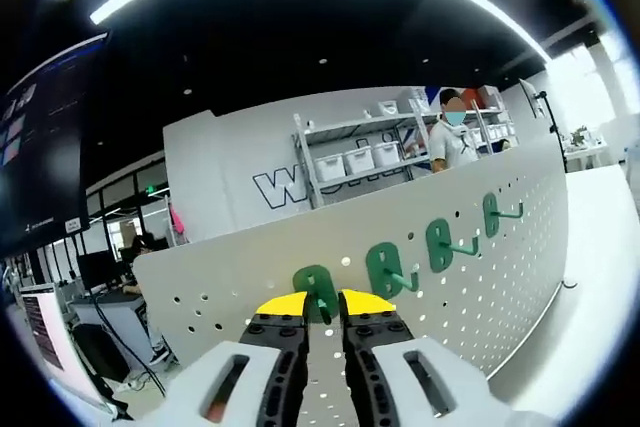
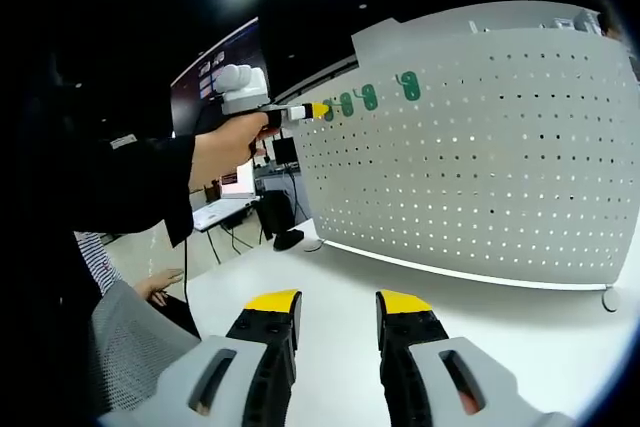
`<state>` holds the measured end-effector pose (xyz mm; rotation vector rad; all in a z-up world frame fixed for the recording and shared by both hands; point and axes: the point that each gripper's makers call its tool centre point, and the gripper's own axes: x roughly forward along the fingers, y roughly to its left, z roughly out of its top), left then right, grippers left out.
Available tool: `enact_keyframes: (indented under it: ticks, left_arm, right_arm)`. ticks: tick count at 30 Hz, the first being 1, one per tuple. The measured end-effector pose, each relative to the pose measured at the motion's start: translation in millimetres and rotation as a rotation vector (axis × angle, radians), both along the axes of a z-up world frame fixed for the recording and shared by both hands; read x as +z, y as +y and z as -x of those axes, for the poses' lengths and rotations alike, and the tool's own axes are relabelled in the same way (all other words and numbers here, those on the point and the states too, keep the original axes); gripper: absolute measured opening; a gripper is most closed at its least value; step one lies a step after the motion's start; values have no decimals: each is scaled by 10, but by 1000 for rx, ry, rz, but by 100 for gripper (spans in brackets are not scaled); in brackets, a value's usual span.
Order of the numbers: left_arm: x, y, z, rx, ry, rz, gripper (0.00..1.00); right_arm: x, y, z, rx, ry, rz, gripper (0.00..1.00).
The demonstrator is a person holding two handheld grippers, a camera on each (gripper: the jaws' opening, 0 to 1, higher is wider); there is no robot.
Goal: Insert the hook assembly into the mounting plate slot until the hook locks in place.
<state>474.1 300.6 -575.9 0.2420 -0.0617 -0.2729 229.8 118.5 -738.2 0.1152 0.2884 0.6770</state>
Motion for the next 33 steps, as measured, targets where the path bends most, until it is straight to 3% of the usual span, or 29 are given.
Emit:
enact_keyframes:
  ticks: [33]
  left_arm:
    - [125, 75, 315, -20, -8, 41, 32]
  right_arm:
    - [15, 45, 38, 20, -14, 11, 30]
